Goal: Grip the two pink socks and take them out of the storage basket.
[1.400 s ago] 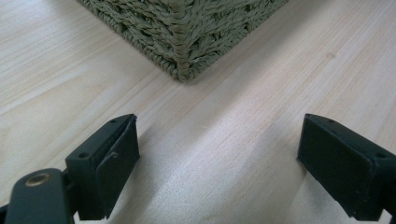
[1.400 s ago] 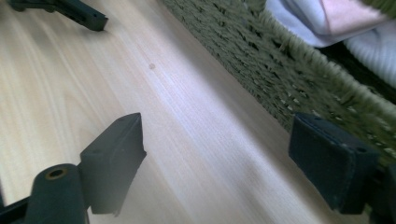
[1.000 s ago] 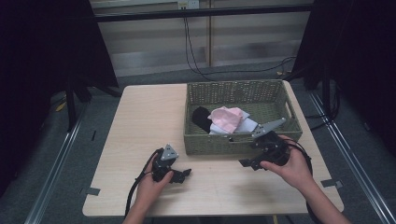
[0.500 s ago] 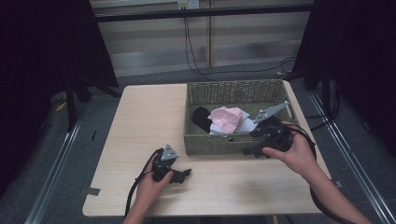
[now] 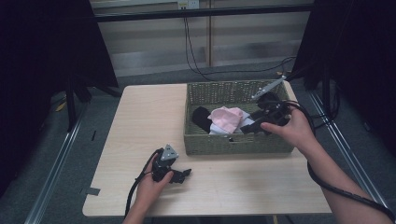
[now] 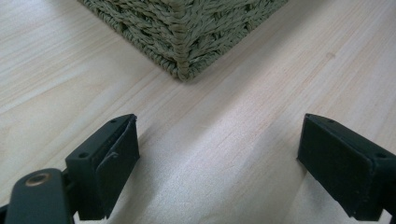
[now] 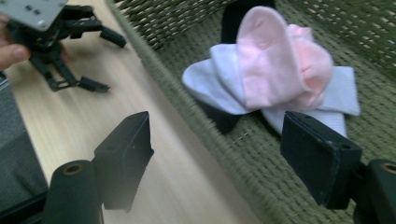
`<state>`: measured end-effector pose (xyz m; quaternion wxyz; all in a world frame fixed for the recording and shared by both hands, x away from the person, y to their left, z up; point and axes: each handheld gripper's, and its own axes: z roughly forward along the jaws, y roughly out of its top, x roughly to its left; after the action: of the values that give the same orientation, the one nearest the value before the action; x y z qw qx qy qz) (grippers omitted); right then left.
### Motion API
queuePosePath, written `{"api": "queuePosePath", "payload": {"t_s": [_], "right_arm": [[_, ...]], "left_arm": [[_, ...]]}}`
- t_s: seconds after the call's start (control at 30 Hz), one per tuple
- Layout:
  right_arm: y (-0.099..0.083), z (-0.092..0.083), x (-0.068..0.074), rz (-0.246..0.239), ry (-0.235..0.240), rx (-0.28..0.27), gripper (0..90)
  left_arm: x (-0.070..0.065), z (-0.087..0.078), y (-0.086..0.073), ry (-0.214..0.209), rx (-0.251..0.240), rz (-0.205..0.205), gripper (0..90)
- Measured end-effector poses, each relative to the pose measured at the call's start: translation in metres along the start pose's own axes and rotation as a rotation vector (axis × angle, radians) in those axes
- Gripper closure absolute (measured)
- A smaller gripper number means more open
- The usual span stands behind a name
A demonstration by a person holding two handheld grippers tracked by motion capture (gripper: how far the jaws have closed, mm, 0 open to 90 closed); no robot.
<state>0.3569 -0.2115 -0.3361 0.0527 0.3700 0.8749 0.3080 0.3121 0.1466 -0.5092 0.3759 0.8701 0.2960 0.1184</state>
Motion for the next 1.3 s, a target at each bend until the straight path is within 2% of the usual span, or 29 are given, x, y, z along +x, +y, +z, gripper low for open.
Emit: {"api": "queuePosePath", "payload": {"t_s": [0.03,0.07,0.27,0.43,0.63,0.87,1.07,1.23,1.3], "right_arm": [[0.000,0.000,0.000,0.000,0.000,0.000,24.7],[0.005,0.004,-0.007,0.001,-0.017,0.027,26.3],[0.017,0.018,-0.023,0.036,-0.044,0.073,27.9],[0.023,0.033,-0.034,0.051,-0.051,0.106,34.8],[0.030,0.057,-0.044,0.066,-0.065,0.175,42.1],[0.034,0.076,-0.053,0.106,-0.068,0.205,51.7],[0.035,0.085,-0.058,0.127,-0.090,0.212,52.6],[0.036,0.091,-0.063,0.146,-0.073,0.218,63.3],[0.036,0.092,-0.064,0.141,-0.082,0.218,66.7]], "left_arm": [[0.000,0.000,0.000,0.000,0.000,0.001,12.0],[0.000,0.000,0.000,0.000,0.001,0.001,12.0],[0.000,0.000,0.000,-0.001,0.000,0.000,12.0],[0.000,0.000,0.000,0.000,-0.001,0.000,12.0],[0.000,0.000,0.000,-0.003,0.000,-0.001,12.0],[0.000,0.000,0.000,-0.003,-0.001,0.000,12.0],[0.000,0.000,0.000,-0.004,-0.001,-0.001,12.0],[0.000,0.000,0.000,-0.004,0.000,-0.002,12.0],[0.000,0.000,0.000,-0.003,0.000,-0.001,12.0]]}}
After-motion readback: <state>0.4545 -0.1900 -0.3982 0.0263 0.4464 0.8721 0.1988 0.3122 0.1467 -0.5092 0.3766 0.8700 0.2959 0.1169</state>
